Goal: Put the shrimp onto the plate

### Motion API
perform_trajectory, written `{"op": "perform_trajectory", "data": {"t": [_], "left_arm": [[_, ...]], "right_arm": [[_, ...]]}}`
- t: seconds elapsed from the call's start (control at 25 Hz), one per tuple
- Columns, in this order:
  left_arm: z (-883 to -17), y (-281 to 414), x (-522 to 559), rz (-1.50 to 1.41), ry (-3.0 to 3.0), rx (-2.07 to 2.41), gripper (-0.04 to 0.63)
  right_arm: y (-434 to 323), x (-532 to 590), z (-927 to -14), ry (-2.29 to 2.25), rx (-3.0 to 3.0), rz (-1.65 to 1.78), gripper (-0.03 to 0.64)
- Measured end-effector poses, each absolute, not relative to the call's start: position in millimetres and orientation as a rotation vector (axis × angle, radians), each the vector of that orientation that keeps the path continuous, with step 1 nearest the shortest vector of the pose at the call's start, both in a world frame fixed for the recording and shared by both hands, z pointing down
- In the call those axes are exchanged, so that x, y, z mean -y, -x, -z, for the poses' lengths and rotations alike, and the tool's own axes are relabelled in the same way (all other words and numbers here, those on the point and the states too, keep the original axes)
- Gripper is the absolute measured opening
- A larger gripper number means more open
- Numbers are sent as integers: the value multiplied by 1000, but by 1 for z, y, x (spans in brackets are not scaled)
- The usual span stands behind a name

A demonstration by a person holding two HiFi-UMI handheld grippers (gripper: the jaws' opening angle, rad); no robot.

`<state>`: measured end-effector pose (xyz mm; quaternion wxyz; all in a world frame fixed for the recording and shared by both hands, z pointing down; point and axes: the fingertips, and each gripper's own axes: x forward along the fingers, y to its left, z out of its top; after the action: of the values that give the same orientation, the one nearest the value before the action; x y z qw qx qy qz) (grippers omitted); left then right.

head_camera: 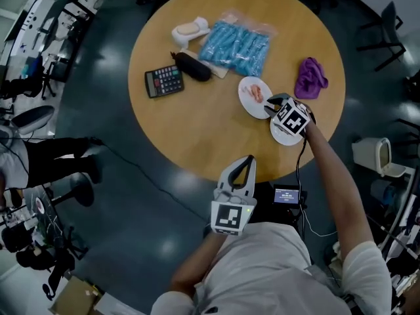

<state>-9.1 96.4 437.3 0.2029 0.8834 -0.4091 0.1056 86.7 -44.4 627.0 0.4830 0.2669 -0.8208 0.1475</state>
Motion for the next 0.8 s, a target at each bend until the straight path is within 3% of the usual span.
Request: {"op": "perform_trajectory", "data": {"t": [0.4, 0.8], "left_arm": [[-444, 17, -82, -279, -2435, 1115, 8], [-456, 20, -72, -276, -2449, 1081, 8]], "right_arm": [[-40, 85, -638, -790, 2014, -391, 77], [-28, 113, -655, -970, 1890, -632, 66]]}}
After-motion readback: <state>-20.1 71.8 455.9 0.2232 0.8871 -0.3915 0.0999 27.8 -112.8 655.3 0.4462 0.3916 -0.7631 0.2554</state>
